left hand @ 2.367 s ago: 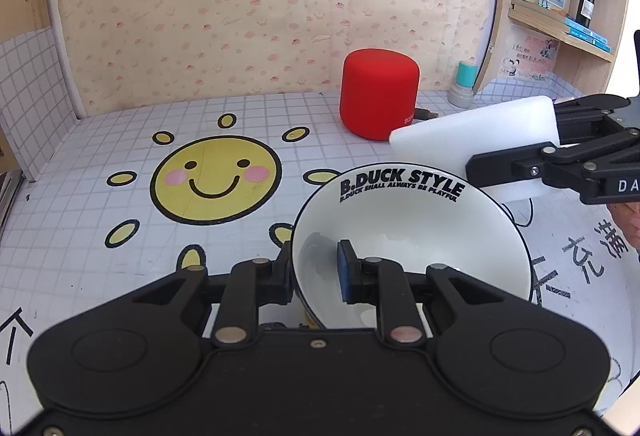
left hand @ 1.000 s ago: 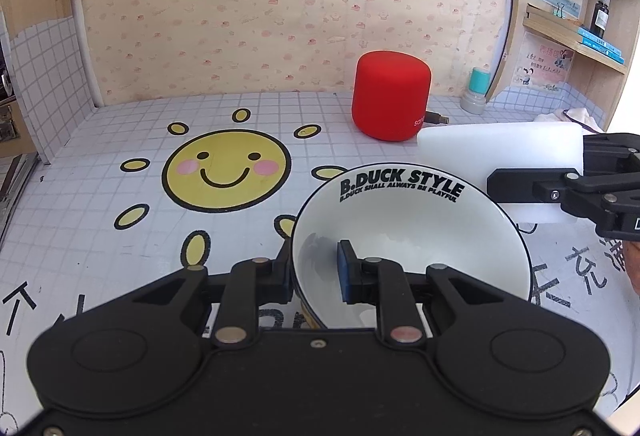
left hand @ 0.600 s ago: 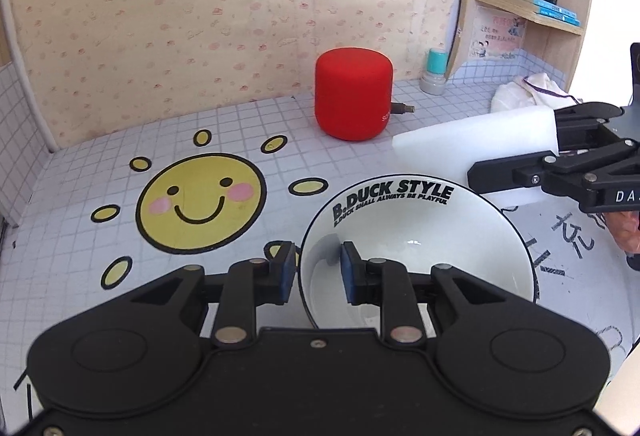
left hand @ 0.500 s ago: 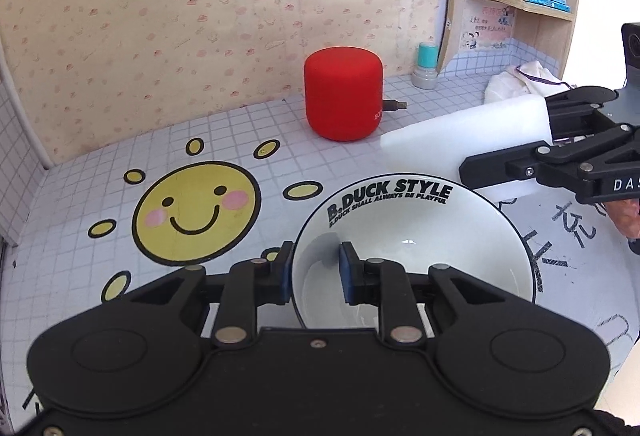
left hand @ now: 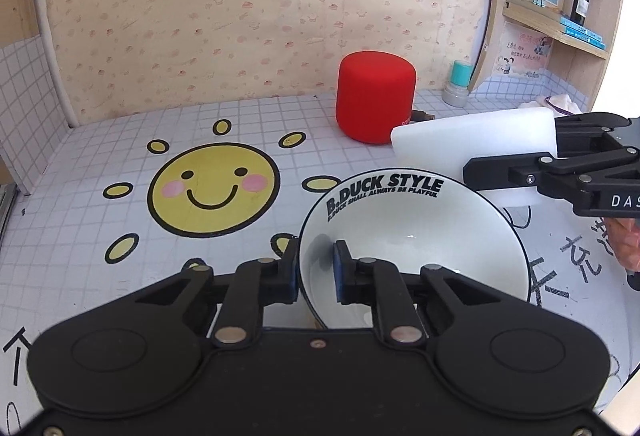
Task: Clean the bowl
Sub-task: 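Rub the sponge along the bowl's outer wall with the right gripper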
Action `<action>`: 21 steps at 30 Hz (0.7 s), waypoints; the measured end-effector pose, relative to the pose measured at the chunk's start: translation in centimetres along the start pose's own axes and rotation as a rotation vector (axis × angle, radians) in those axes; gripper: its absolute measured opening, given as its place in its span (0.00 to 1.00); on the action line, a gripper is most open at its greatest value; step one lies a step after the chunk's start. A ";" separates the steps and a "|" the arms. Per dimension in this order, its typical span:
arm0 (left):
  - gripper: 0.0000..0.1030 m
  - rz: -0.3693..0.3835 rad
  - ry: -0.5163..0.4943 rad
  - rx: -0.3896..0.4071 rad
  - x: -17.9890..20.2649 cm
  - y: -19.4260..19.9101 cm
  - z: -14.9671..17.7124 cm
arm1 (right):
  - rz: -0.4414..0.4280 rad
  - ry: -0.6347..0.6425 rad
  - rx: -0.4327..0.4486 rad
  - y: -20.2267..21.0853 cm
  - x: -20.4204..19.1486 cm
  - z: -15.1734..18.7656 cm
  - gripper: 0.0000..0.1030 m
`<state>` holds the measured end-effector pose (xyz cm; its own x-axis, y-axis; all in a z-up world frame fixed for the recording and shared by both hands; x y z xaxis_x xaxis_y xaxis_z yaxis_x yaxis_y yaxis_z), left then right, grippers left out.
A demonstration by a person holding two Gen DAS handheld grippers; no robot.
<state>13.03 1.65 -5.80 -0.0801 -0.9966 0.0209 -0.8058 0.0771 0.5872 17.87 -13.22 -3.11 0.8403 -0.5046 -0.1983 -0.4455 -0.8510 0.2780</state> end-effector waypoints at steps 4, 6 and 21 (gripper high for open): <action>0.17 -0.004 -0.010 -0.001 0.1 0.0 0.0 | -0.006 0.005 -0.005 -0.1 0.1 -0.1 0.20; 0.17 -0.007 -0.014 -0.001 0.1 0.0 0.0 | -0.013 0.014 -0.009 -0.2 0.1 -0.3 0.20; 0.17 -0.042 0.055 0.007 0.2 0.4 0.8 | -0.073 0.053 -0.056 -4.1 -0.1 -1.9 0.20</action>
<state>12.22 1.52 -6.26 -0.0142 -0.9991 0.0404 -0.8117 0.0351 0.5830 20.26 -9.38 -2.41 0.8856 -0.4319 -0.1708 -0.3657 -0.8751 0.3169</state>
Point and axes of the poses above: each gripper's, at about its wrist camera, not at the fingertips, and y roughly against the way its jaws point, x to its right, z to its underside, the point moved 8 cm from there along -y, roughly the way its jaws point, and after that the axes turned 8 degrees about x, right-handed, at the moved point
